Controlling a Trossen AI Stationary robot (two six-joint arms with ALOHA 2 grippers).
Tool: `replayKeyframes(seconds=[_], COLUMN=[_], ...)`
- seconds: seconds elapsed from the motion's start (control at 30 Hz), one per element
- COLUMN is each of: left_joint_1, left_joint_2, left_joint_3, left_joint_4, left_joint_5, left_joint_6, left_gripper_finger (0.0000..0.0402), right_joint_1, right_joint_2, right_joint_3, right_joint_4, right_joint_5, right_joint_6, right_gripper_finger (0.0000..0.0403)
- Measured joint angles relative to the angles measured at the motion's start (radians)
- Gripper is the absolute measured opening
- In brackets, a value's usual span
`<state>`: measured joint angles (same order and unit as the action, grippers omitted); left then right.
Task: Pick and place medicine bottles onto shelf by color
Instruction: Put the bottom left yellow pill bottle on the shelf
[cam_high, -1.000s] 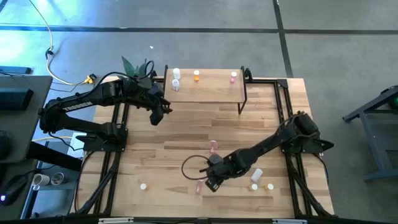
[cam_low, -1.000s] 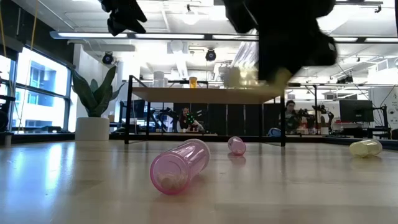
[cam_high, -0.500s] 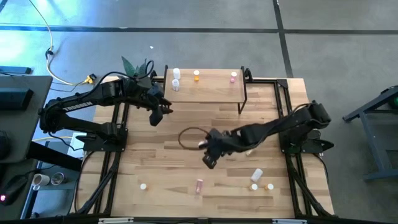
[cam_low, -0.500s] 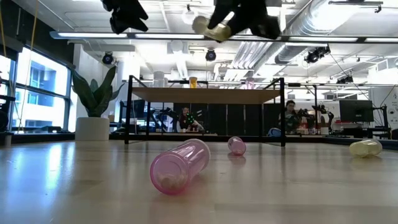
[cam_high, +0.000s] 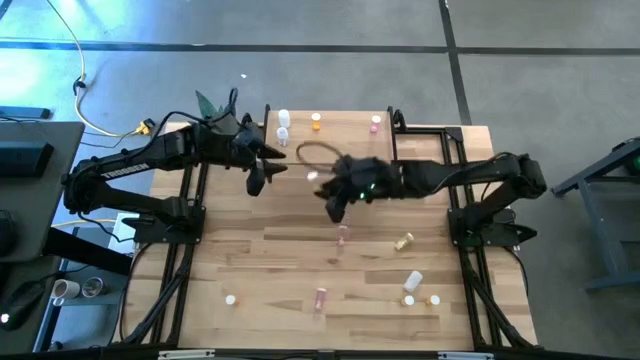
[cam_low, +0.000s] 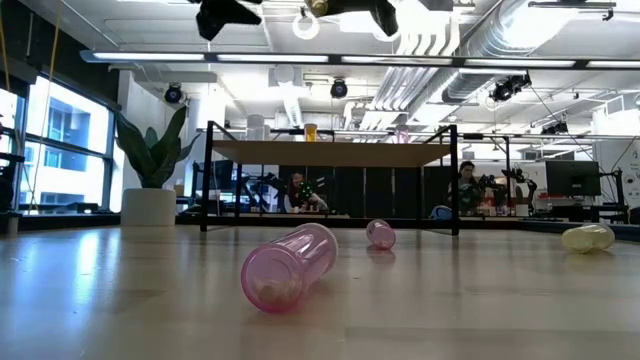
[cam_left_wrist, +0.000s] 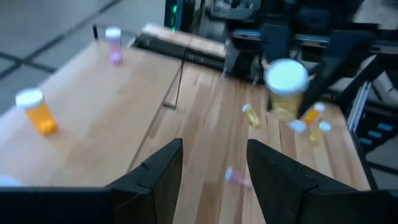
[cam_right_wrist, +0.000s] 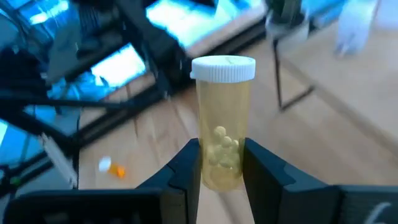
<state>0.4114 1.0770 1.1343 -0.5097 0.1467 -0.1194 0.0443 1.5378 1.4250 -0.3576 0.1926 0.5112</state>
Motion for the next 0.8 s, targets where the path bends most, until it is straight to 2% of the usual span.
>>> replayKeyframes(seconds=[0.17,0.47,0.57,0.8], left_joint_1=[-0.002,-0.002,-0.002,-0.001], left_joint_2=[0.012,0.087,0.116,0.152], left_joint_3=[0.0,0.0,0.0,0.0], left_joint_4=[0.124,0.307,0.346,0.4], left_joint_5=[0.0,0.003,0.003,0.007], left_joint_6=[-0.001,0.0,0.0,0.013], left_gripper_finger=[0.0168,0.0168,0.0168,0.0168], right_joint_1=[-0.061,-0.145,-0.168,-0.22], right_joint_2=[-0.039,-0.05,-0.05,-0.053], right_joint_3=[0.0,0.0,0.0,0.0], right_joint_4=[0.087,0.212,0.212,0.197], right_joint_5=[-0.024,-0.162,-0.171,-0.263], right_joint_6=[-0.104,-0.283,-0.296,-0.314], right_gripper_finger=[0.0087,0.0087,0.0087,0.0087])
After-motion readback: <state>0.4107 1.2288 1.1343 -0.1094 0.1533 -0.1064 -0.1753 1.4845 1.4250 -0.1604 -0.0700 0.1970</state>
